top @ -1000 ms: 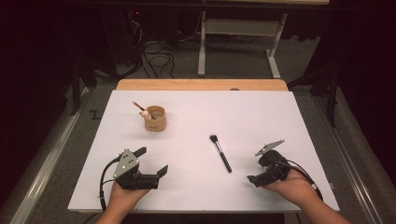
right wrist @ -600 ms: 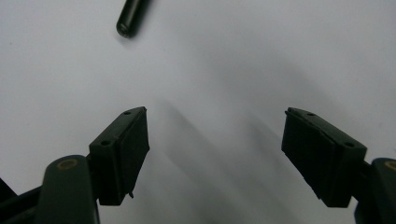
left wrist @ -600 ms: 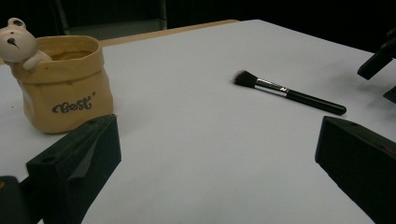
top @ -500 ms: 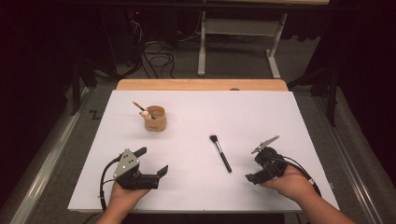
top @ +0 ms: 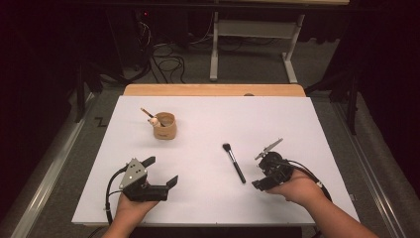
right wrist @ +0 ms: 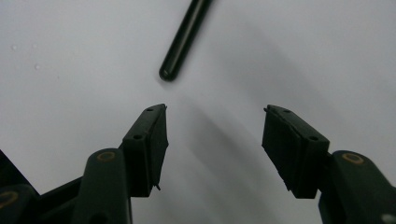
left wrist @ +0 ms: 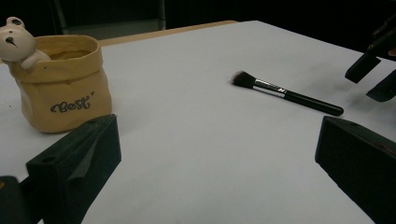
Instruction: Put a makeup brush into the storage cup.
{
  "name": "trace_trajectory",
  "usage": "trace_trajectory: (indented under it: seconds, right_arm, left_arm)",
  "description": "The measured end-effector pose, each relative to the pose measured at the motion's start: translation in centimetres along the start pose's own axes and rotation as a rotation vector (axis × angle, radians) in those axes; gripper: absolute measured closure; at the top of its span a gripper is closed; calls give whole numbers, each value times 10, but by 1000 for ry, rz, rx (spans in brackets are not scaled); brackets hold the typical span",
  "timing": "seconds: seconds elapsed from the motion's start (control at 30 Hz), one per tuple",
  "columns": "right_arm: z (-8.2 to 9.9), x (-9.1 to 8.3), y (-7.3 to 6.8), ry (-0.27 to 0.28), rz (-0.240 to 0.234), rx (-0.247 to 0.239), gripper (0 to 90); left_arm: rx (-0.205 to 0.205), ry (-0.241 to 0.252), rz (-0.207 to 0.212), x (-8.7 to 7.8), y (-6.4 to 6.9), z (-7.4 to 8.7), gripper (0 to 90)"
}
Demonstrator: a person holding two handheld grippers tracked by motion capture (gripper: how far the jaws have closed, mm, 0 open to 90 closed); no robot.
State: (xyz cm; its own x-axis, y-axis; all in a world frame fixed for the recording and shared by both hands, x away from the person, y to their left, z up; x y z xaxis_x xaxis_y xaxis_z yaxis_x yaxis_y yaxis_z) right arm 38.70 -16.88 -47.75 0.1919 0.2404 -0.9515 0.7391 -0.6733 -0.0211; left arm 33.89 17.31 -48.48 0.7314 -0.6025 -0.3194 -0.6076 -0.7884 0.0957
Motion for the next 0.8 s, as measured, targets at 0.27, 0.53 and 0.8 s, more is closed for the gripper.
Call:
trace_trajectory:
  seconds: [0.27, 0.53, 0.8]
  right_arm:
    - [-11, 7, -8, -8, -4, 5, 434]
    - [-19, 13, -14, -17, 6, -8, 399]
    - [-26, 17, -17, -25, -18, -6, 466]
  left_arm:
    - [-2, 2, 0, 0, 0, 0, 13]
    - [-8, 6, 0, -1, -1, 0, 13]
    - [-10, 5, 1, -2, -2, -1, 13]
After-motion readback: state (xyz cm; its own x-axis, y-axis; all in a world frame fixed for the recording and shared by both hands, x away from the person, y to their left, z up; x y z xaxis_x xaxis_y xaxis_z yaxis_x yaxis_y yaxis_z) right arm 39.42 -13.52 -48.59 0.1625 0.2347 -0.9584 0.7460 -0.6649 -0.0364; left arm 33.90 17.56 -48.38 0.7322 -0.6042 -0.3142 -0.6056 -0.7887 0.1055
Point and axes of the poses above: each handheld gripper's, and its own axes: x roughly forward along the jaws, z roughly out of its underside, y roughly to its right, the point moved 5 cm from there along x, roughly forward along the jaws
